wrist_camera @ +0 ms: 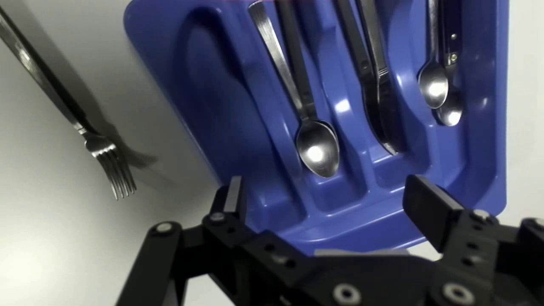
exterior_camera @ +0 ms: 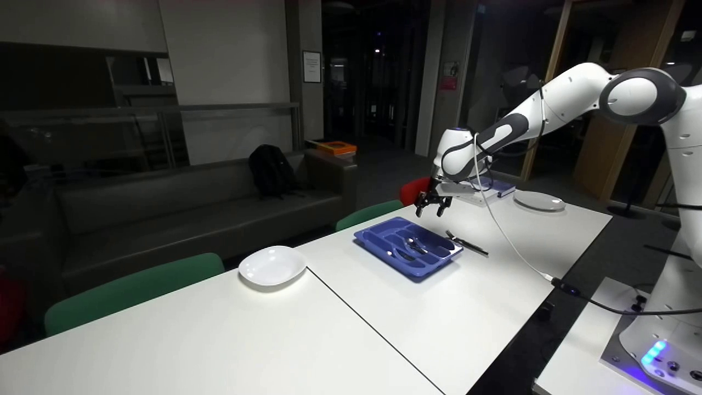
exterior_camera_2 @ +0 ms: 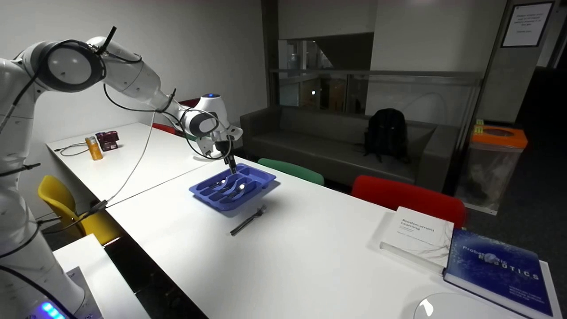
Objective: Pick the cutlery in the rack and put them on the table
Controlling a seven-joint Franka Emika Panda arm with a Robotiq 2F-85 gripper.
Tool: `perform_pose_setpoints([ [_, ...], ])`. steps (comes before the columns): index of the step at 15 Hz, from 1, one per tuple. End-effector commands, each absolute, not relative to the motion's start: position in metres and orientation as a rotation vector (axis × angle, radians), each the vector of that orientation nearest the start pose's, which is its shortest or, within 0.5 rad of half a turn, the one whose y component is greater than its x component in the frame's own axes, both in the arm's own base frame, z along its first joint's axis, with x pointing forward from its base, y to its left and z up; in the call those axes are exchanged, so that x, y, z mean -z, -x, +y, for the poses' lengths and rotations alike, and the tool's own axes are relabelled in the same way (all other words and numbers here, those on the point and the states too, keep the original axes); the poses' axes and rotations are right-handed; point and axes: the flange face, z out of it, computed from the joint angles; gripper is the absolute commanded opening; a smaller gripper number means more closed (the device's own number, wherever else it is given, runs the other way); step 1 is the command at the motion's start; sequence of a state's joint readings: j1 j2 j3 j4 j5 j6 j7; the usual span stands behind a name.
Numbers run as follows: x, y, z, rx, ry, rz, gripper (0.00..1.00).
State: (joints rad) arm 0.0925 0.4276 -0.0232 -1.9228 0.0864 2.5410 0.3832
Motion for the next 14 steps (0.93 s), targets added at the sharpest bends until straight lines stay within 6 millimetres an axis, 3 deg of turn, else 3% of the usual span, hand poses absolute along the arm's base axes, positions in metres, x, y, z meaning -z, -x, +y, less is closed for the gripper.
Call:
perform_pose_setpoints([
  [1, -0.284, -0.631, 0.060, 0.316, 3.031, 0.620, 1.00],
  [10, -0.225, -0.639, 0.043, 0.106, 3.081, 0.567, 1.00],
  [14, -0.217, -0.631, 0.048, 0.128, 3.095, 0.590, 1.00],
])
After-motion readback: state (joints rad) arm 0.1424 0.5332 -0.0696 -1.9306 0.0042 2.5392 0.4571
